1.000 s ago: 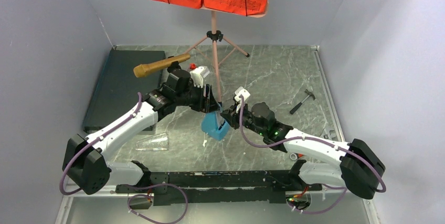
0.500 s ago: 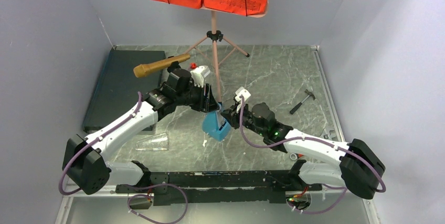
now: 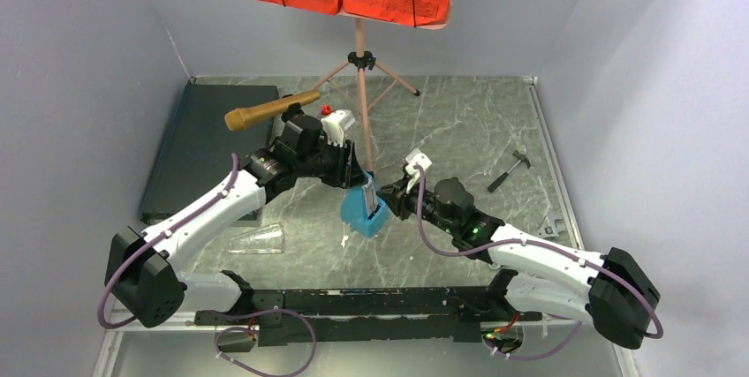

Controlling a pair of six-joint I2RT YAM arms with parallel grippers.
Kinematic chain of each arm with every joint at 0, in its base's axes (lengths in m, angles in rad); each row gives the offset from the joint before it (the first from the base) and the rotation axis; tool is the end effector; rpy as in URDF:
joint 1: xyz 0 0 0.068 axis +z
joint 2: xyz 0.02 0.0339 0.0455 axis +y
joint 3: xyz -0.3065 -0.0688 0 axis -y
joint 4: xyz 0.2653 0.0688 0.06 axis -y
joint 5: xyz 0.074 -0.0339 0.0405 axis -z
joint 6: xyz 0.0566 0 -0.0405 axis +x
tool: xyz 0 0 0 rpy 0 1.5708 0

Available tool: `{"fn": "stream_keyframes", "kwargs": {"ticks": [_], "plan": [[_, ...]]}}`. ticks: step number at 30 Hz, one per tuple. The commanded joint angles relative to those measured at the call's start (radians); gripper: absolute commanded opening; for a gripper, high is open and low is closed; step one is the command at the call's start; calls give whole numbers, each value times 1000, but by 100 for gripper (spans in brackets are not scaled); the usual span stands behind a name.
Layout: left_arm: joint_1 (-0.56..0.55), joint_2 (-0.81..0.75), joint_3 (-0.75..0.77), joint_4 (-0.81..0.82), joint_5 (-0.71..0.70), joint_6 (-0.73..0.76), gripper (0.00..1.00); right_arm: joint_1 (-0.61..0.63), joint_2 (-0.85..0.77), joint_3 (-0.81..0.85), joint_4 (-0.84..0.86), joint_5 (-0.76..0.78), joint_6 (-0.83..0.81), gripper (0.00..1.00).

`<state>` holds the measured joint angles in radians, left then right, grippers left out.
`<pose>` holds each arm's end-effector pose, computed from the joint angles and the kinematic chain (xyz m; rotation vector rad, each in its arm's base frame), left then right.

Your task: Pack up the instrument practice props

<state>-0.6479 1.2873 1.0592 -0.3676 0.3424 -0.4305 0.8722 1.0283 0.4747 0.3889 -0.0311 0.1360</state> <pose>0.2370 -0.2032 0.3348 0.4570 2.2532 -0.9630 0.1580 0.1909 0.2661 -0.6690 1.6687 0.7604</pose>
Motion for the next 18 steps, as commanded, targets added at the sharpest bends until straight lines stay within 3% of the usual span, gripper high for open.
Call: {"fn": "stream_keyframes", "kwargs": {"ticks": [1,18], "plan": [[-4,-9,37,-1,-9,17,41,3,3,-4,31,-6,0,20],[-4,27,54,18,14,9,39,3,17,17,36,-48,-9,18]]}}
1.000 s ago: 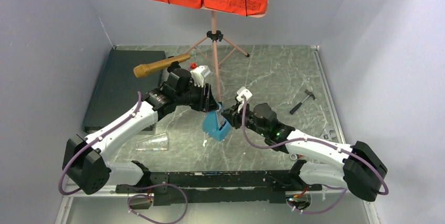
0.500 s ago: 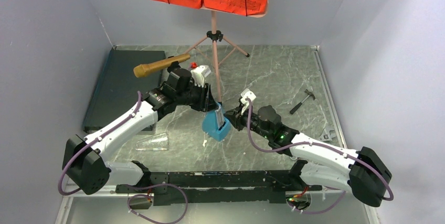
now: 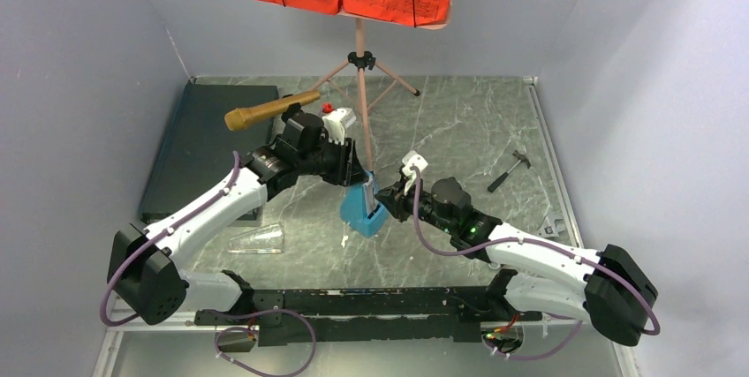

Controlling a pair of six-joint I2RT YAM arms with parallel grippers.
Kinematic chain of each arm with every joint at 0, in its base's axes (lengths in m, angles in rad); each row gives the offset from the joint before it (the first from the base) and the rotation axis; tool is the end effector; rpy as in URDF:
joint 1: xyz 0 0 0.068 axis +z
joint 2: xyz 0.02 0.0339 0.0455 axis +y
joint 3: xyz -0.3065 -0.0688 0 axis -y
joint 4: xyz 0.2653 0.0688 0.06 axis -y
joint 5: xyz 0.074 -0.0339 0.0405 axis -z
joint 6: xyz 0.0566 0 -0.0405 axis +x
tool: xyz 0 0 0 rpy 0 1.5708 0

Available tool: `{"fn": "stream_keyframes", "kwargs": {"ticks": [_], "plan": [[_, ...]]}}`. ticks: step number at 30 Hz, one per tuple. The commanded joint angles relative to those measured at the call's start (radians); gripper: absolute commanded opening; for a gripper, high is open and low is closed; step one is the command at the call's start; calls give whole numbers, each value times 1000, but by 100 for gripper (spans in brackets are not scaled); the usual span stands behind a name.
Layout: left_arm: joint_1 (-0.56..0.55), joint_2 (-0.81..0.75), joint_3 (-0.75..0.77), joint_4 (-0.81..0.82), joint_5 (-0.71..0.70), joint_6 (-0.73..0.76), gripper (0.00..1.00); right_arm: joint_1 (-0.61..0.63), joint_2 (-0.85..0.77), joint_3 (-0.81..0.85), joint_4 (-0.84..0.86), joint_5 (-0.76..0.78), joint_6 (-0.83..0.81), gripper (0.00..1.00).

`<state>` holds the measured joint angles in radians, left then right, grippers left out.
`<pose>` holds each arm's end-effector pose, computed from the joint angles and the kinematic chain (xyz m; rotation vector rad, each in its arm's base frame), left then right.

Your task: Pack up the instrument practice props

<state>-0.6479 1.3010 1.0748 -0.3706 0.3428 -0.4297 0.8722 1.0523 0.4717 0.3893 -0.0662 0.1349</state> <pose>0.2402 -0.2056 0.3363 0.4581 2.2540 -0.9627 0.1585 0.1946 0.2596 -0.7057 1.6881 0.7811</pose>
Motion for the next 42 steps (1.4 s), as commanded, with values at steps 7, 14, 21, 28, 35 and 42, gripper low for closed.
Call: {"fn": "stream_keyframes", "kwargs": {"ticks": [7,14,21,28,35,42], "plan": [[-4,14,43,12,16,11,39,3,27,44,60,-21,-21,18],[-4,11,38,16,22,8,39,4,60,64,85,-24,-21,16],[-4,0,24,19,25,6,39,3,73,70,95,-14,-22,15],[-4,-5,19,16,23,9,39,3,80,68,105,22,-27,13],[-4,-4,19,16,25,10,39,2,89,65,104,57,-23,11],[-4,-5,16,19,29,12,39,0,97,67,105,64,-32,11]]}}
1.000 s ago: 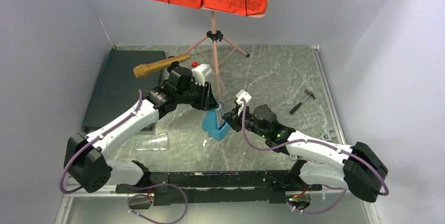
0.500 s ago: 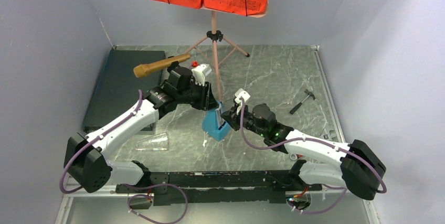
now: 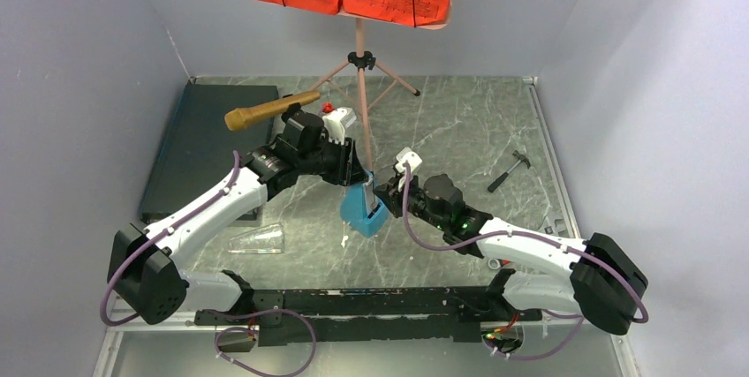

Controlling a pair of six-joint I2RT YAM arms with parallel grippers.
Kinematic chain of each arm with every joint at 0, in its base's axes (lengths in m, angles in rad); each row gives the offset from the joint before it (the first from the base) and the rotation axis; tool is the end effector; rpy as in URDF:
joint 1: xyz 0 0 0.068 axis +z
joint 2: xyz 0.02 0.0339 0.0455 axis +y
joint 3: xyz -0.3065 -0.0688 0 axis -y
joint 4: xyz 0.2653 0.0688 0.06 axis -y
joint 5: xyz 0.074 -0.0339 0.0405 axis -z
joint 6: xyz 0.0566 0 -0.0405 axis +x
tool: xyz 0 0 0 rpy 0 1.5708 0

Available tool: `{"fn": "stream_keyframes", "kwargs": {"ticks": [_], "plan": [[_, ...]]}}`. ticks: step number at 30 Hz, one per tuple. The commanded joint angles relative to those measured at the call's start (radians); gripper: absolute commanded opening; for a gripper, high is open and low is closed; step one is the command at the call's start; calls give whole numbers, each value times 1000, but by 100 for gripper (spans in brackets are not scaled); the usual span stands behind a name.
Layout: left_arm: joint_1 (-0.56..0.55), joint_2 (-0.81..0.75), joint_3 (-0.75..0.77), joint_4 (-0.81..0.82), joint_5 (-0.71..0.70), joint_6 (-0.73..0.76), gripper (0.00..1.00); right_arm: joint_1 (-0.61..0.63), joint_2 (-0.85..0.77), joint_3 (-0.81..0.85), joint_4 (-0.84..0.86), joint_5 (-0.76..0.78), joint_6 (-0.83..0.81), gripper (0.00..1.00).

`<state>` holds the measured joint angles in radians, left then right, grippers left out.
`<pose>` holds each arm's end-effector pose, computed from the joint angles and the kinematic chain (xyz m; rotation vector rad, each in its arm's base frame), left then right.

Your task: Pack up the instrument practice props

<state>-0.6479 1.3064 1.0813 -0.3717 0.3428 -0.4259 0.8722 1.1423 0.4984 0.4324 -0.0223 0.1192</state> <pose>0.2414 -0.2066 0.3371 0.4622 2.2524 -0.9607 0.1717 0.2064 0.2536 -0.6927 1.7068 0.7260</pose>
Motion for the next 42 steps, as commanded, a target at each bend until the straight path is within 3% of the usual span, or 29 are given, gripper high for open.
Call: {"fn": "stream_keyframes", "kwargs": {"ticks": [1,42], "plan": [[-4,-10,9,20,29,8,39,-1,7,41,63,20,-17,11],[-3,20,-18,38,26,12,39,-3,24,81,-19,-154,-42,11]]}}
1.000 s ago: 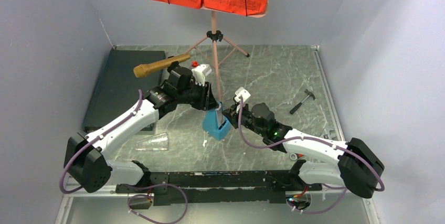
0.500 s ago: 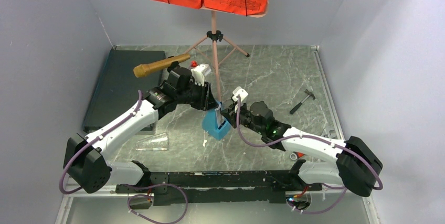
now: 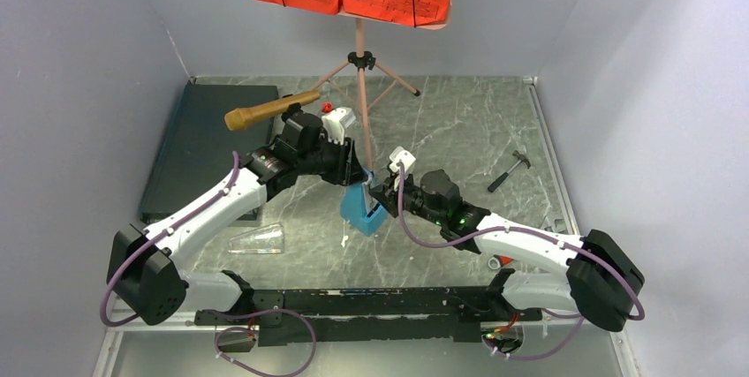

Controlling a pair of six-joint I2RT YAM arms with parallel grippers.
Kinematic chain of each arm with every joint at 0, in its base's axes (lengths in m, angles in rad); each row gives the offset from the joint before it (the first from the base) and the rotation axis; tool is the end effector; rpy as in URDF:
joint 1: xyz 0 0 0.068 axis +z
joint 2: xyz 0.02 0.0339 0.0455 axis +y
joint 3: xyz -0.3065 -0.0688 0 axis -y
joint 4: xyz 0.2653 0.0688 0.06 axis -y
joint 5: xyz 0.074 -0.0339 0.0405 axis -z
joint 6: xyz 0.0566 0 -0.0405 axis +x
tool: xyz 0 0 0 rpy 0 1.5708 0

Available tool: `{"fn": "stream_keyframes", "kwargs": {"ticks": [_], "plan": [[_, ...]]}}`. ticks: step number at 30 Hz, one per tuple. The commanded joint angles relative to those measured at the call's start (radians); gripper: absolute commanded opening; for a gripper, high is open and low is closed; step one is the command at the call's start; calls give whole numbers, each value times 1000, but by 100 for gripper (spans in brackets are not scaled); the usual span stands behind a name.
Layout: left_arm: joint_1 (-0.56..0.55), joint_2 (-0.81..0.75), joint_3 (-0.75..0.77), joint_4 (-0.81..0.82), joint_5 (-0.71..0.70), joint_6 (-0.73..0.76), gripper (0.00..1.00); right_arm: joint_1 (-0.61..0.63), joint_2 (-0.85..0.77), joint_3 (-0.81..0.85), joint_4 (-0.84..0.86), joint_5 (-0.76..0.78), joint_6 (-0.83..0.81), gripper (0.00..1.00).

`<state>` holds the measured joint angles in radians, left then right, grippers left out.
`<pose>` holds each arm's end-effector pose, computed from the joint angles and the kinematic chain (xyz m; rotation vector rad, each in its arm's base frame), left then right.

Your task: Pack up the instrument practice props

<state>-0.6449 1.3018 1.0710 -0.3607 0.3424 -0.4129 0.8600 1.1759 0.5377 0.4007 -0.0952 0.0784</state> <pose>0.2413 -0.2053 0.3357 0.4727 2.2412 -0.9538 0.1770 0.2139 0.2559 -0.7775 1.7031 0.7451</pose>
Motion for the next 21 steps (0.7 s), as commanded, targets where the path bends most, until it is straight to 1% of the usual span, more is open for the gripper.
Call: {"fn": "stream_keyframes", "kwargs": {"ticks": [1,8,15,17,21], "plan": [[-7,30,-4,24,26,5,39,8,-8,47,8,-92,-5,11],[-7,54,15,3,15,40,39,8,-11,74,-18,-110,-22,12],[-7,47,37,-25,-26,72,42,10,-46,53,-41,-49,-16,18],[-7,35,44,-35,-53,81,45,10,-65,49,-57,-27,-12,21],[-6,3,52,-61,-123,104,58,9,-112,42,-93,27,1,31]]}}
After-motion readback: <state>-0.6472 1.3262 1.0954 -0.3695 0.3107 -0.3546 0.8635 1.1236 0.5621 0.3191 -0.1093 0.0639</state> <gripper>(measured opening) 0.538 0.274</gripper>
